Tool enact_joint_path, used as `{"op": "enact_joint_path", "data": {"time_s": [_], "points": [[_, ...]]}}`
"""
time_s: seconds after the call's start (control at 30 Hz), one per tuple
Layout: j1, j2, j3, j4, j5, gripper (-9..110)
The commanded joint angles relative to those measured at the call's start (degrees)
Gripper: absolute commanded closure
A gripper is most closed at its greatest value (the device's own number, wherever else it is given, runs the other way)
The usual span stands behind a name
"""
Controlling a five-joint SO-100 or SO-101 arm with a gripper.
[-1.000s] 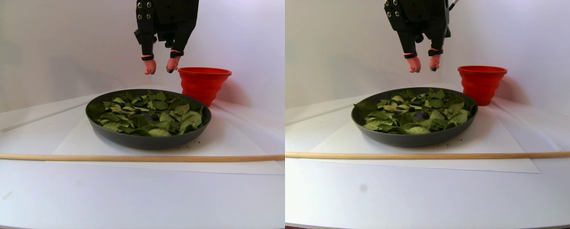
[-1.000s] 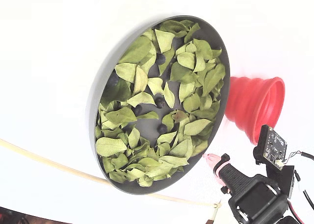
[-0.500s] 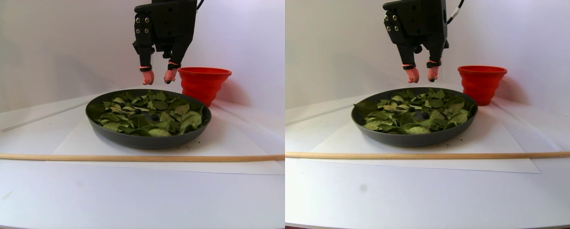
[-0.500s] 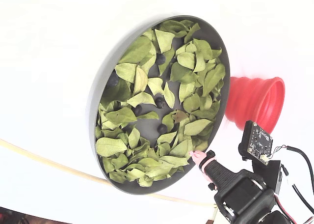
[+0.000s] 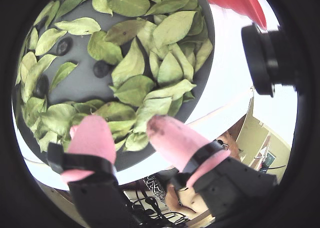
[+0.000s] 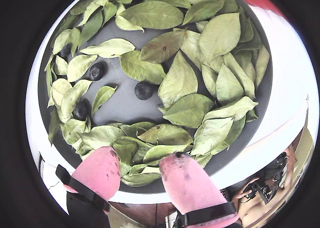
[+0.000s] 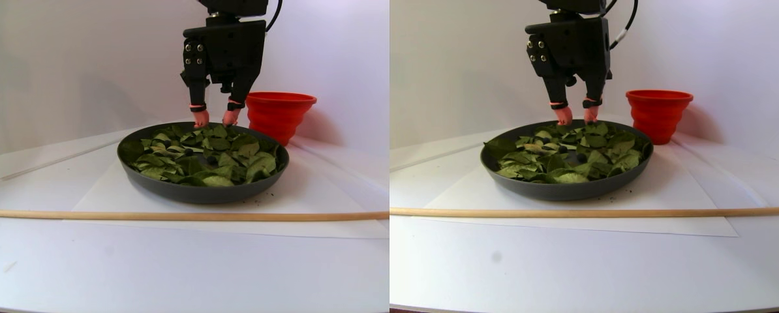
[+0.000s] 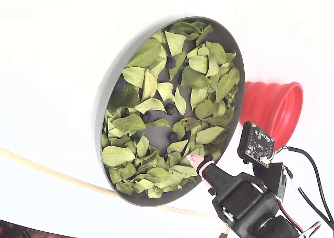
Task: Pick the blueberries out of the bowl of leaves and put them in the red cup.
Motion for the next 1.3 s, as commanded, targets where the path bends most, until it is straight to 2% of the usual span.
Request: {"op": "enact_joint_path", "data": {"time_s": [0.0,1.27], "points": [[0.4,0.1,-3.0,-1.5,-0.4,87],[-0.9,-13.4,-8.5,-11.0,-0.9,84]]}}
